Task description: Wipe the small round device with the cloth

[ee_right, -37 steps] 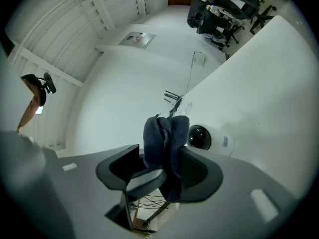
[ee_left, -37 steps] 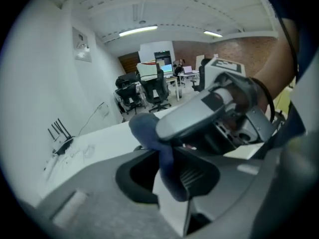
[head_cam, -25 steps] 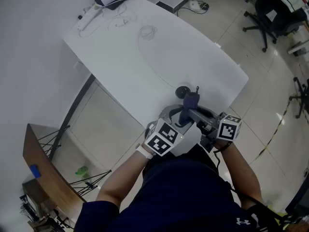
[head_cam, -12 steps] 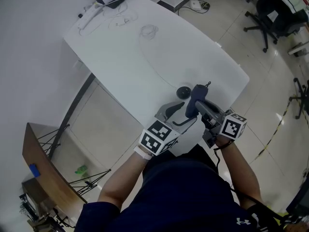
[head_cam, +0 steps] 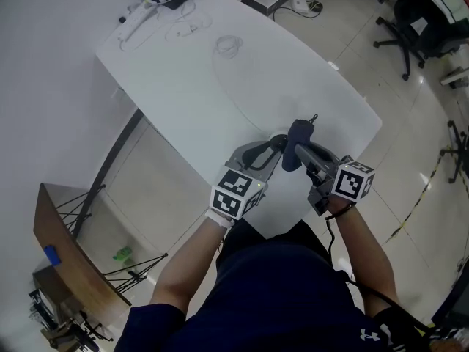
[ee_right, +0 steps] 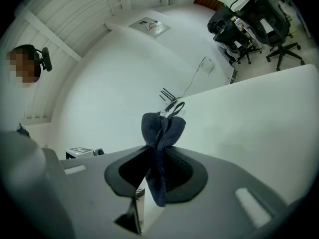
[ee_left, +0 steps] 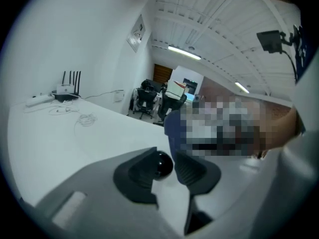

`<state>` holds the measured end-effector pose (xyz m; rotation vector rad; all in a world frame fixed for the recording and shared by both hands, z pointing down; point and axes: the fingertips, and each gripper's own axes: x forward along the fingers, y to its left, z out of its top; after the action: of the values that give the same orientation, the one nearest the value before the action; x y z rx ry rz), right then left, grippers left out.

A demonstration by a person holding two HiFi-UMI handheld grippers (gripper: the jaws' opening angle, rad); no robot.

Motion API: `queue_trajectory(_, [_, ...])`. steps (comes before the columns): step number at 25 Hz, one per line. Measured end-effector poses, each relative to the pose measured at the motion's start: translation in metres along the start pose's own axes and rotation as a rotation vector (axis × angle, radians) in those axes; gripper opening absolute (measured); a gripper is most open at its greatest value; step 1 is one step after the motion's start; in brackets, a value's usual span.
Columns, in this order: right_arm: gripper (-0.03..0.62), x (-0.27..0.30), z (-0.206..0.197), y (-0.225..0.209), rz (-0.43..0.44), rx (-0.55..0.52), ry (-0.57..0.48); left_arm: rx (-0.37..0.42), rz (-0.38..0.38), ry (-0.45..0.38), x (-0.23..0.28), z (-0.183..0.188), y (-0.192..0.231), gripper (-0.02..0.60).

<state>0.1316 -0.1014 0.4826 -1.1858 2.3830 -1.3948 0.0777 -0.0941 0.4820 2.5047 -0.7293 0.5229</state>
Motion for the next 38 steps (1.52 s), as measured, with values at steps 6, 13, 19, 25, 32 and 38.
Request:
queue_trajectory(6, [0.084,0.003,-0.008,-0.015,-0.018,0.073,-0.008,-0.097,-0.011,-0.039,0.012,-0.002,0.017,0.115])
queue_trajectory(13, [0.086,-0.006,-0.041,-0.065,-0.047,0.362,-0.065,-0.116,-0.026,-0.004,0.024,-0.012,0.020,0.121])
queue_trajectory(19, [0.086,-0.001,-0.060,-0.083,-0.097,0.397,-0.018,-0.119,-0.030,0.015,0.027,-0.019,0.015,0.121])
queue_trajectory(25, [0.086,0.003,-0.070,-0.103,-0.230,0.343,0.077,-0.094,-0.022,0.031,0.030,-0.024,0.012,0.121])
queue_trajectory(32, [0.086,0.008,-0.073,-0.111,-0.420,0.134,0.233,-0.068,-0.011,0.022,0.024,-0.020,0.011,0.126])
queue_trajectory(38, [0.087,-0.006,-0.035,-0.078,-0.298,0.081,0.118,-0.035,-0.002,0.000,0.005,-0.017,0.008,0.124])
